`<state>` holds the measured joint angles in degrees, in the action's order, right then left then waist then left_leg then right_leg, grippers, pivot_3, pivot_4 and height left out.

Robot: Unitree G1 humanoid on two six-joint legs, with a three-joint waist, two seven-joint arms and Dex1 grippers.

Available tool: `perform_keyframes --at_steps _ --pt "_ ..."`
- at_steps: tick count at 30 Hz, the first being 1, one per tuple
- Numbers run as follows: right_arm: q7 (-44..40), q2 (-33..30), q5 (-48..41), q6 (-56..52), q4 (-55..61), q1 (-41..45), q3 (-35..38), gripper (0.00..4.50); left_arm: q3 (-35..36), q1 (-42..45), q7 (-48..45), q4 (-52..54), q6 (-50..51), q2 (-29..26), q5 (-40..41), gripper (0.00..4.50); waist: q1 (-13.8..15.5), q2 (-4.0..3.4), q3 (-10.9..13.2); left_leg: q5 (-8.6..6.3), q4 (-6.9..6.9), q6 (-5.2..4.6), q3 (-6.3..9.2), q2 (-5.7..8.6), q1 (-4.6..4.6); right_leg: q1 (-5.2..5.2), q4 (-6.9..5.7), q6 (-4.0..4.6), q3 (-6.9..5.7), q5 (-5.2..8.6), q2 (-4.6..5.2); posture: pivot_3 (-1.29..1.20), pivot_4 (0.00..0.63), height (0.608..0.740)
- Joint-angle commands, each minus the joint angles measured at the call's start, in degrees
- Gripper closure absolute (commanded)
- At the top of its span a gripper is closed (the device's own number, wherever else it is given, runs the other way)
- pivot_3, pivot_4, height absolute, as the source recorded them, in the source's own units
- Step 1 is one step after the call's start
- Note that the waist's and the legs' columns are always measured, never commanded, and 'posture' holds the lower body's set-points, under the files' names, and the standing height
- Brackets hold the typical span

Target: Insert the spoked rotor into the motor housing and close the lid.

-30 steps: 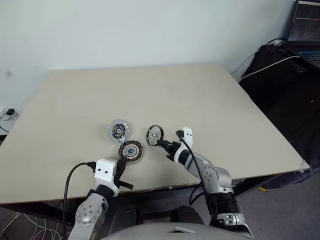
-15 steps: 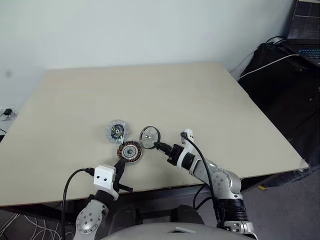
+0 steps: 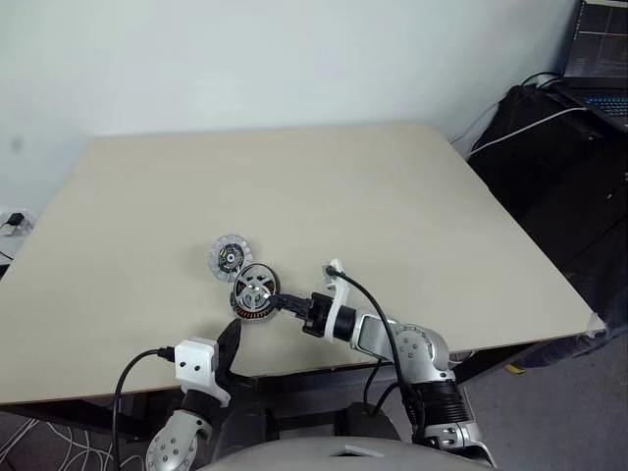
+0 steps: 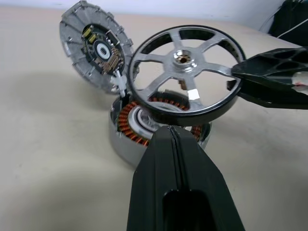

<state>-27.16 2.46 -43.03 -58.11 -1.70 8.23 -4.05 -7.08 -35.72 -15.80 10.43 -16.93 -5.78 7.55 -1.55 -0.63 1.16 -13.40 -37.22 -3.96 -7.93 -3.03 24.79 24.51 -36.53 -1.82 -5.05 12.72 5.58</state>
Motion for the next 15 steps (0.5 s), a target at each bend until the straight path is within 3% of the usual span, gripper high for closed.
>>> perform_keyframes --at_steps 1,15 --pt "-1.10 1.53 -0.05 0.87 -0.81 2.10 -0.65 4.08 0.81 -0.19 1.65 1.33 -2.36 0.45 -1.33 4.50 0.00 0.00 0.00 0.00 0.00 0.00 0.00 0.00 0.00 0.00 0.00 0.00 -0.01 0.00 0.00 0.00 0.000 0.740" --pt "-1.25 3.18 1.78 4.67 -6.82 4.76 -0.96 4.08 0.91 0.90 1.63 0.22 -2.51 0.07 -0.87 4.50 -0.01 0.02 -0.01 0.00 0.00 0.00 0.00 0.00 0.00 0.00 -0.01 0.00 -0.02 0.00 -0.02 0.00 0.000 0.740"
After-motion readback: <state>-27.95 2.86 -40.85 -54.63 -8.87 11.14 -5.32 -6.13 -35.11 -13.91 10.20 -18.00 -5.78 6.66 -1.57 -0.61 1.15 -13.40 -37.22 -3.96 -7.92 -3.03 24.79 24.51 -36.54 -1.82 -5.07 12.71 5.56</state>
